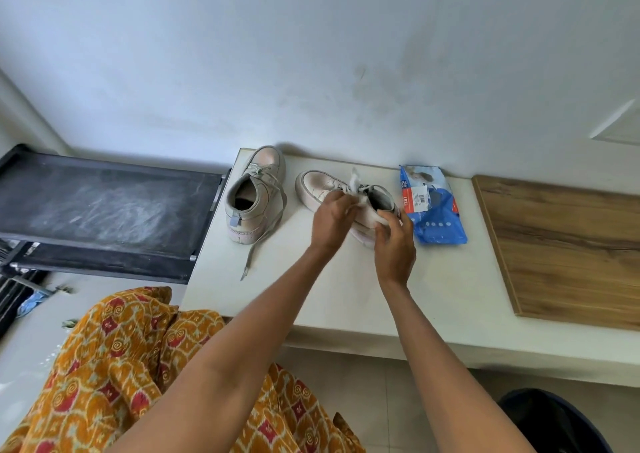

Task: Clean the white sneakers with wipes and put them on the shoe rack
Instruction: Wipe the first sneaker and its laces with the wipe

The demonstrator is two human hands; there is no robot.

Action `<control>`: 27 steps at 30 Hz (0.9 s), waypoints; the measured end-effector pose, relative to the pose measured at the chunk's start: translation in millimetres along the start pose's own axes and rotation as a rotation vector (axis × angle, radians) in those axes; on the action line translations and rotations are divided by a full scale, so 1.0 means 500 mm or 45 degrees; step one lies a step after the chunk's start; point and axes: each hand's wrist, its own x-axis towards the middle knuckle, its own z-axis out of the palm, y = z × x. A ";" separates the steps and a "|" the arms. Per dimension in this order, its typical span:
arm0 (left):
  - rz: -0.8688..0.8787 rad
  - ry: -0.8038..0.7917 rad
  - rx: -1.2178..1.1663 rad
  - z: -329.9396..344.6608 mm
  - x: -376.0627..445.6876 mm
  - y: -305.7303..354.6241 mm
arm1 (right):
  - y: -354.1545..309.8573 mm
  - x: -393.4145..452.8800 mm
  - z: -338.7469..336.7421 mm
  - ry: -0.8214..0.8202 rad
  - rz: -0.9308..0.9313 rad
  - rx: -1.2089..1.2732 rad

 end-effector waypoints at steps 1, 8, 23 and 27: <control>-0.031 -0.010 0.062 -0.010 0.010 -0.015 | 0.000 0.000 0.000 -0.001 -0.013 -0.013; -0.199 0.008 0.396 -0.088 0.083 -0.092 | -0.008 0.000 0.009 0.025 -0.005 -0.012; 0.220 -0.092 0.289 -0.031 0.010 -0.037 | 0.041 -0.015 0.032 -0.107 -0.573 -0.450; 0.422 -0.224 0.605 -0.069 0.053 -0.071 | 0.043 -0.006 0.027 -0.148 -0.597 -0.518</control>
